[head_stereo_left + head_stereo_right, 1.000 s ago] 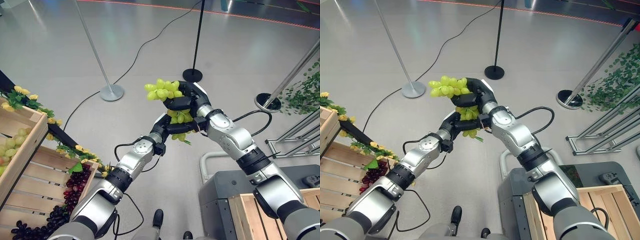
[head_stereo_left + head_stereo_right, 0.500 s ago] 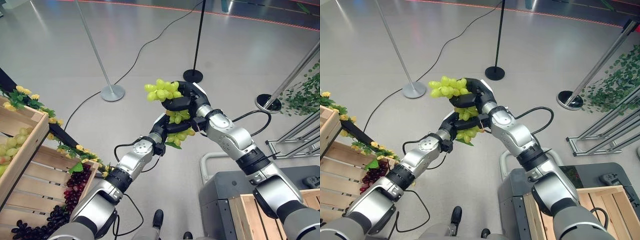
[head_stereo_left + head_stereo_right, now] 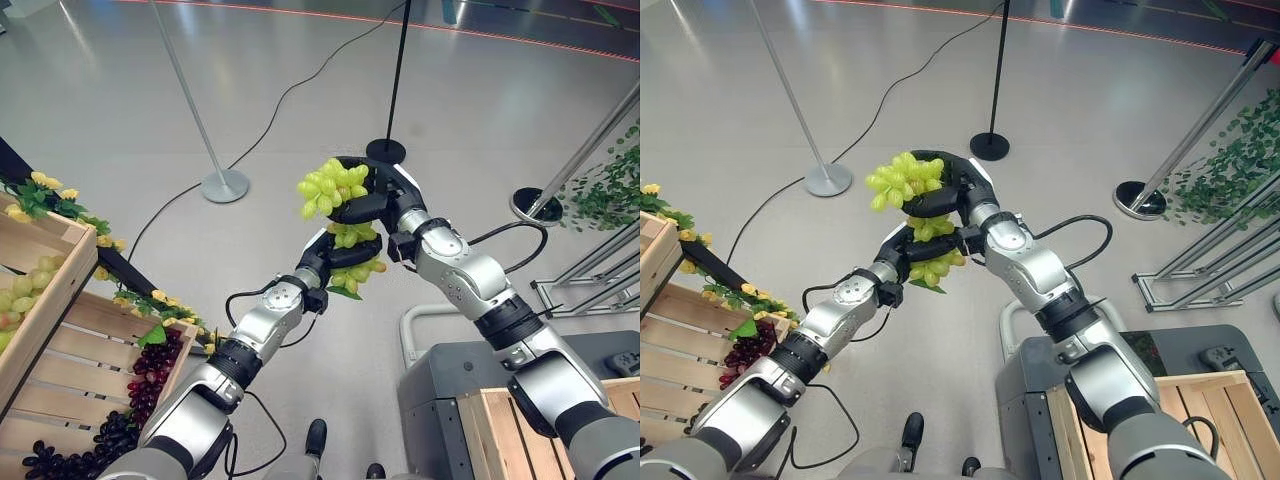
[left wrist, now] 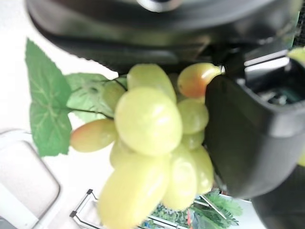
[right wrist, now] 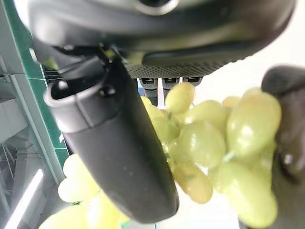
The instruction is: Pick up the fruits from the basket on one side to the basket on the other side
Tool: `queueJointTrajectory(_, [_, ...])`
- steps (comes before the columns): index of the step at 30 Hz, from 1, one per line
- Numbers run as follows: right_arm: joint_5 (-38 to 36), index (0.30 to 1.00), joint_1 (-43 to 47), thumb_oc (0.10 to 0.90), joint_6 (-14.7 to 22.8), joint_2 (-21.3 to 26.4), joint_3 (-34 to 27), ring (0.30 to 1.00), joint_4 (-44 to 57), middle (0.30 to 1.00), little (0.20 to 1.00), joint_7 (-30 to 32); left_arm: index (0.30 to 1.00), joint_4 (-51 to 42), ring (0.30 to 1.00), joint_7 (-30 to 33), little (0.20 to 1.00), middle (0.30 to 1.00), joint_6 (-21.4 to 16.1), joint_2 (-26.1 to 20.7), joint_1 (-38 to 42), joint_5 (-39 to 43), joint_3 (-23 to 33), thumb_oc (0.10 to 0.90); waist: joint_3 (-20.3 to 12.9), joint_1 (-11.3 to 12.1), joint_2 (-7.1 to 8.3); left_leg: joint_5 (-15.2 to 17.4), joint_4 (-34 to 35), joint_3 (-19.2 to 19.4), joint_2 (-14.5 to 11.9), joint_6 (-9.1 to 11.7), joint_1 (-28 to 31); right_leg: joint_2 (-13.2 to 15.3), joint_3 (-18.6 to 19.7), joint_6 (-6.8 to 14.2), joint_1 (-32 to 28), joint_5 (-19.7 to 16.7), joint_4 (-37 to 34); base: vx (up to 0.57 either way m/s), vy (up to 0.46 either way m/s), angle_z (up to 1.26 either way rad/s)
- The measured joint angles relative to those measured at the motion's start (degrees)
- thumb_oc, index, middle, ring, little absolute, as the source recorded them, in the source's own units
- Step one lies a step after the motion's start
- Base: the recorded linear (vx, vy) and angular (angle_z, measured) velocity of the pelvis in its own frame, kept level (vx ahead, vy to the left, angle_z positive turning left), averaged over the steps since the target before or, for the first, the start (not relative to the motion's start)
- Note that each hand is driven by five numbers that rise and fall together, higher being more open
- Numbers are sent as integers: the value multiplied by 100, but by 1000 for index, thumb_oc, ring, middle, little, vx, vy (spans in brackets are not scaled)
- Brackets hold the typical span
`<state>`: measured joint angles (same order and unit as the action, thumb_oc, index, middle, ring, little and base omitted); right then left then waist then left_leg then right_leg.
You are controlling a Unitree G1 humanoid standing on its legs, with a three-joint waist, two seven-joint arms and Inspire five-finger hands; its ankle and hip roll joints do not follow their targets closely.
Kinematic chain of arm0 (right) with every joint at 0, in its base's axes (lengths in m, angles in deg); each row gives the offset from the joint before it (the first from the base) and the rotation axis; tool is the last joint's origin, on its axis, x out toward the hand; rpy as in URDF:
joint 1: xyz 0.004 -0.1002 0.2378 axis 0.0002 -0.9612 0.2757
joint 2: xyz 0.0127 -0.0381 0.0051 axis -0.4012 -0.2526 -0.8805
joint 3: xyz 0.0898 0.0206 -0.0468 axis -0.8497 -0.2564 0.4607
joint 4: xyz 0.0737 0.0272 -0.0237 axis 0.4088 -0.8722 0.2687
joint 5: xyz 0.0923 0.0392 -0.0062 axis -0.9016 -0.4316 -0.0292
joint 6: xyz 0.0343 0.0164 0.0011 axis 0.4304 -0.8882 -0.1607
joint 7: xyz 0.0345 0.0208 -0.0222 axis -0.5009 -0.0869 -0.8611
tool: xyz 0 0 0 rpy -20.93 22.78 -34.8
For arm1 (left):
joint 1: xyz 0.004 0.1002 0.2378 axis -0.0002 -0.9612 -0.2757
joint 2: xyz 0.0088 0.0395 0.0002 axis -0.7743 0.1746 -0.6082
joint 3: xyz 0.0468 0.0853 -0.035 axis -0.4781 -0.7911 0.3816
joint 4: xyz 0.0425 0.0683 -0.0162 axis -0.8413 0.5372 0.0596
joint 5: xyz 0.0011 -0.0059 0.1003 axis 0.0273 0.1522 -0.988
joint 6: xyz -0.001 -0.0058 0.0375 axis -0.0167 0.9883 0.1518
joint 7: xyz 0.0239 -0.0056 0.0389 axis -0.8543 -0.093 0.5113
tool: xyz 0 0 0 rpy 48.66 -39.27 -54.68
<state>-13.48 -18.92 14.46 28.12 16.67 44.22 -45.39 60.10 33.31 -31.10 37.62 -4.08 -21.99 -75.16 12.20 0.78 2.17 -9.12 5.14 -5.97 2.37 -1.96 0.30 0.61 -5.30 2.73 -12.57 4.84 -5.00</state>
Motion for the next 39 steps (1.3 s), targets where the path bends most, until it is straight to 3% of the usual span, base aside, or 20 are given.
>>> queueJointTrajectory(12, [30,900,-532,800,129,322,-642,900,-82,900,900,154,300,-16,300,-12,300,300,-9,-187,-491,-73,202,400,0,-22,1,10,1,12,1,-13,4,6,8,0,0,0,0,0,0,0])
queueJointTrajectory(25, [-39,900,-1025,800,140,560,-877,900,-297,900,900,-60,300,-13,300,-15,300,300,-18,-354,-572,-90,577,400,1,-144,4,10,1,19,1,-13,10,8,11,0,-3,0,0,0,0,0])
queueJointTrajectory(31, [-62,900,-1223,800,517,524,-963,900,-299,900,900,-125,300,-20,300,-24,300,300,-152,-336,-767,-84,594,400,1,-151,4,12,1,21,1,-16,20,9,11,0,-12,0,0,0,0,0])
queueJointTrajectory(39, [-34,900,-2131,800,822,360,-1339,900,-208,900,900,-181,300,-167,300,-37,300,300,-267,-151,-1745,-42,1009,400,-1,-104,6,25,38,16,4,-26,19,9,3,1,-19,0,-1,5,-12,0])
